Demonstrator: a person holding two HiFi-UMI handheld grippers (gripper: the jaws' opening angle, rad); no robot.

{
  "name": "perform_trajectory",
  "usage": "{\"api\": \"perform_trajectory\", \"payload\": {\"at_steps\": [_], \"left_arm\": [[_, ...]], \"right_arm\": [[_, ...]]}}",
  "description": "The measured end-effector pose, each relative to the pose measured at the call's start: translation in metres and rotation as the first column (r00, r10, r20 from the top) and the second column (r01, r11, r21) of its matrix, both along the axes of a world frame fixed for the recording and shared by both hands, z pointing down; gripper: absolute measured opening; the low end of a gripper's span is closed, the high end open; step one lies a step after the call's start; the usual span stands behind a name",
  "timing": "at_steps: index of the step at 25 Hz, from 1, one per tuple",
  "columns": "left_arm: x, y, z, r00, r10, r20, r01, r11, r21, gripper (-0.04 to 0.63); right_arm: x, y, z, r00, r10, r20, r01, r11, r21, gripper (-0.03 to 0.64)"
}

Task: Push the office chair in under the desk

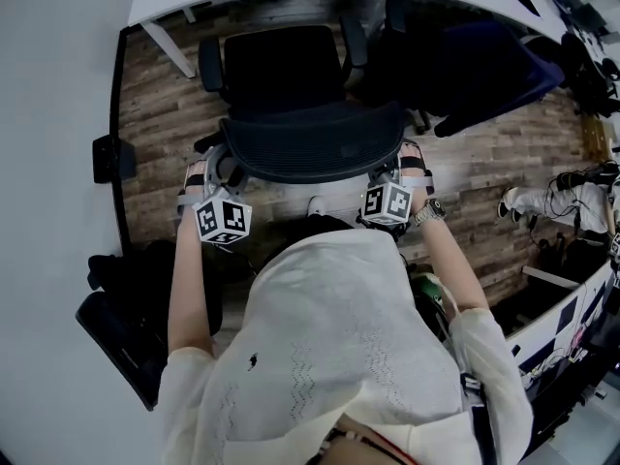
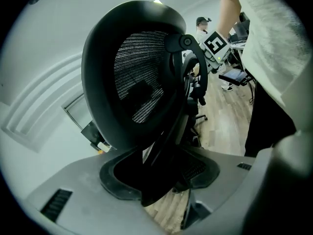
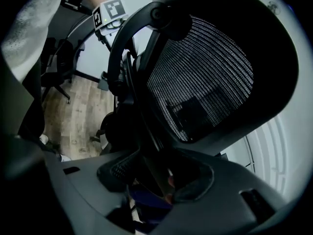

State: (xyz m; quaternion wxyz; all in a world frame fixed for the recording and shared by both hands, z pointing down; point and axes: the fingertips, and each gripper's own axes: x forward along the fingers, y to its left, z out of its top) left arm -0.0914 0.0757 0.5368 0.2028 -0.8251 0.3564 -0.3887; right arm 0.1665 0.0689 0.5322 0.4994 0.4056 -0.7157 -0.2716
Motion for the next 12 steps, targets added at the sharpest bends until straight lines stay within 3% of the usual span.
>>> {"api": "perform_trajectory", "payload": {"at_steps": [12], "left_arm": [[0.002,-0.036,0.001,1.0,-0.017,-0.023,0.017,1.0,0.003,0.219]], "right_arm": [[0.002,-0.043,0.001,1.0,-0.019,0.018,0.019,1.0,0.017,0.193]]}}
